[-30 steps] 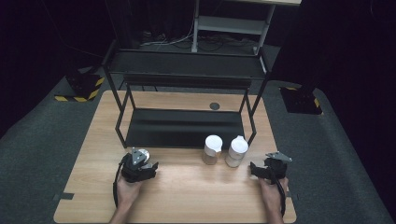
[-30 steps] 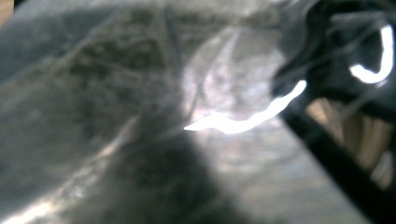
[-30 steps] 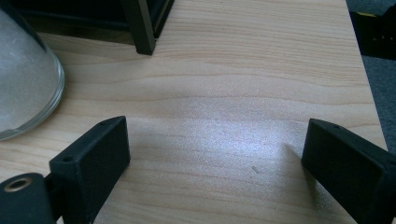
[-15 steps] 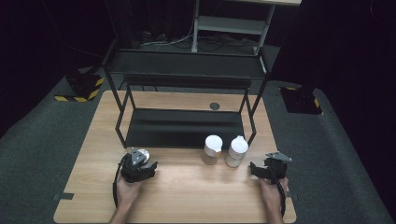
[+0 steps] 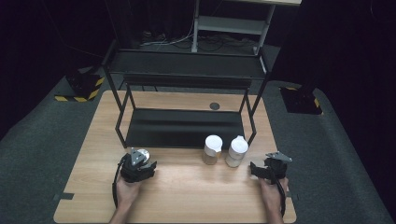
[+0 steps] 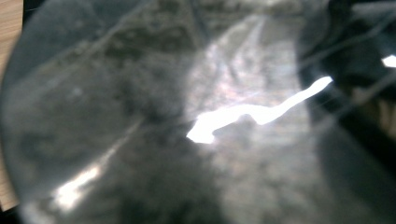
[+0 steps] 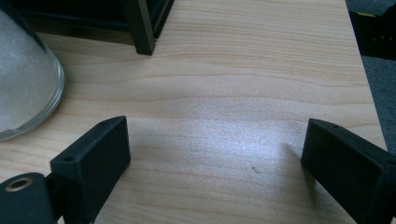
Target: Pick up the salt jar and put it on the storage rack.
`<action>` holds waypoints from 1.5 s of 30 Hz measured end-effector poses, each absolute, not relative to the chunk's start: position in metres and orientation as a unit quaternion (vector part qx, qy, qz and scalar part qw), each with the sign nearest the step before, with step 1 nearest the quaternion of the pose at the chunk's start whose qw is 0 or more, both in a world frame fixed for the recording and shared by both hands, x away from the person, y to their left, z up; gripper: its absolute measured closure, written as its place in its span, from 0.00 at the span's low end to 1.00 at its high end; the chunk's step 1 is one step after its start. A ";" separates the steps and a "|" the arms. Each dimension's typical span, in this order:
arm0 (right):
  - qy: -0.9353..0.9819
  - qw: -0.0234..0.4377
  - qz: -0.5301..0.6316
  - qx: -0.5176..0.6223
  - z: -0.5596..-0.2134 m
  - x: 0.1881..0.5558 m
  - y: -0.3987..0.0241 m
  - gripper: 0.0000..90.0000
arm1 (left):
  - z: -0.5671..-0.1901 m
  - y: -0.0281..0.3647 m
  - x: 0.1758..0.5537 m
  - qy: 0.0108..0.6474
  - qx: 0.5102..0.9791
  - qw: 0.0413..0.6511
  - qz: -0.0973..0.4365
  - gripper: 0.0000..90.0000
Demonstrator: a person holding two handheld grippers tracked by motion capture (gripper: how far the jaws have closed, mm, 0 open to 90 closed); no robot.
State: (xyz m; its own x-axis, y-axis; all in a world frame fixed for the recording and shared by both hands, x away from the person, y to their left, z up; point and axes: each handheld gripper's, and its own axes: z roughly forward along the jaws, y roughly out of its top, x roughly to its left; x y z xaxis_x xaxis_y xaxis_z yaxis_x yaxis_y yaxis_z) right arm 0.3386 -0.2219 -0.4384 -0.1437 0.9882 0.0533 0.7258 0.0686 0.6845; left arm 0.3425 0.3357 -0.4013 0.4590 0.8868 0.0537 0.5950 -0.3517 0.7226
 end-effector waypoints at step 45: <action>0.696 0.223 0.295 0.616 -0.438 0.339 -0.222 0.08 | -0.399 0.338 0.343 0.468 0.793 0.320 0.225 0.34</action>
State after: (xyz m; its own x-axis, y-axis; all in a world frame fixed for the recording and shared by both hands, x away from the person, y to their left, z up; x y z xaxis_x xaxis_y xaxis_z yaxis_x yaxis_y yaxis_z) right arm 0.3385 -0.2221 -0.4385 -0.1422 0.9883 0.0543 0.7255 0.0667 0.6850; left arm 0.3428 0.3381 -0.3989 0.4615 0.8853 0.0563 0.5978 -0.3573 0.7176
